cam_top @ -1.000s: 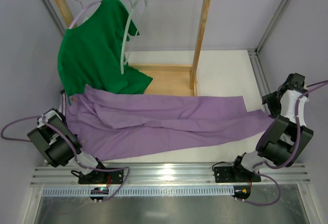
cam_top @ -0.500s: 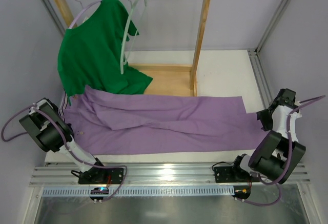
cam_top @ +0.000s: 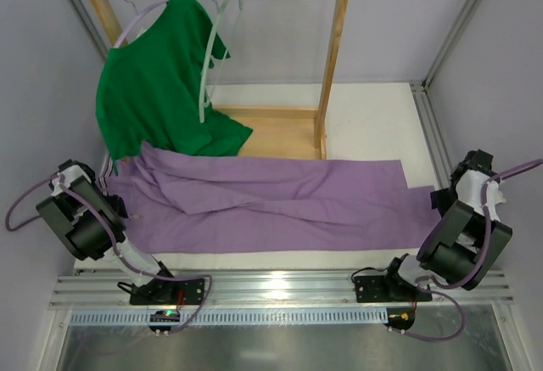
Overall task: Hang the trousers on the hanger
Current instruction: Fold the trousers
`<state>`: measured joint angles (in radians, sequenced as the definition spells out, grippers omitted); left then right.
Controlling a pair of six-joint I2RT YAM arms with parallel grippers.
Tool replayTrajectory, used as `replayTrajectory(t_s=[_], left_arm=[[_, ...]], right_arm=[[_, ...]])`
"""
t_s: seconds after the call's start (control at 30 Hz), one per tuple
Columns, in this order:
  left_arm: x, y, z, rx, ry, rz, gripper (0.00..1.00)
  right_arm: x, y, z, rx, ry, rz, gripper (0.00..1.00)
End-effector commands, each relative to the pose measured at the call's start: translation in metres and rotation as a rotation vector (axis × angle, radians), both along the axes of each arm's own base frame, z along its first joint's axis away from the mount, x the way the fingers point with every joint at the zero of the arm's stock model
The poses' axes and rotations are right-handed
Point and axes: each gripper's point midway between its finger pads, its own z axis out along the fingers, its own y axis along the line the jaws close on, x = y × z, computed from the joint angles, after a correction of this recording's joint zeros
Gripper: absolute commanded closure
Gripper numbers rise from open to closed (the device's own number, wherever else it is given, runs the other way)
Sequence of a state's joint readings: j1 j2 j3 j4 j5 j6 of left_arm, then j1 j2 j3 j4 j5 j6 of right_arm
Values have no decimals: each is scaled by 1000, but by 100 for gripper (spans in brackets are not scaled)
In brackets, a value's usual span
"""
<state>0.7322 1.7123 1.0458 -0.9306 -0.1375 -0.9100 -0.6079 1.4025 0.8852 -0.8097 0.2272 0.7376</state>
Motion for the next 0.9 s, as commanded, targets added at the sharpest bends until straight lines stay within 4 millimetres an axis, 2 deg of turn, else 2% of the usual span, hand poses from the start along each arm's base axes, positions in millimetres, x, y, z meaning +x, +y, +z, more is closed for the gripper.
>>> replayTrajectory(t_s=[0.0,0.13,0.17,0.23,0.37,0.5,0.63,0.67,0.73,0.8,0.83,0.87], left_arm=[[29,20,20,124,-157,-28,54],[24,15,21,112,-145,-35,45],[22,14,22,108,-140,-35,39],[20,13,23,111,-143,-37,37],[16,8,22,112,-150,-39,35],[17,7,26,123,-170,-44,32],[15,9,33,146,-179,-60,24],[15,11,37,164,-182,-69,21],[8,14,40,191,-158,-69,17],[4,15,45,206,-154,-73,13],[1,14,45,204,-143,-70,10],[-3,15,46,209,-132,-64,1]], right_arm=[[-31,-16,10,-48,32,-124,43],[-50,-20,0,-48,31,-175,43],[-52,-21,-3,-45,39,-177,43],[-59,-24,-8,-51,60,-198,43],[-60,-29,-27,-54,82,-203,43],[-58,-37,-35,-94,65,-202,43],[-52,-41,-45,-114,31,-194,44],[-52,-41,-47,-113,31,-195,46],[-55,-41,-53,-113,49,-199,57],[-55,-41,-55,-110,51,-203,68],[-53,-40,-57,-103,42,-200,76],[-52,-39,-57,-99,31,-204,80]])
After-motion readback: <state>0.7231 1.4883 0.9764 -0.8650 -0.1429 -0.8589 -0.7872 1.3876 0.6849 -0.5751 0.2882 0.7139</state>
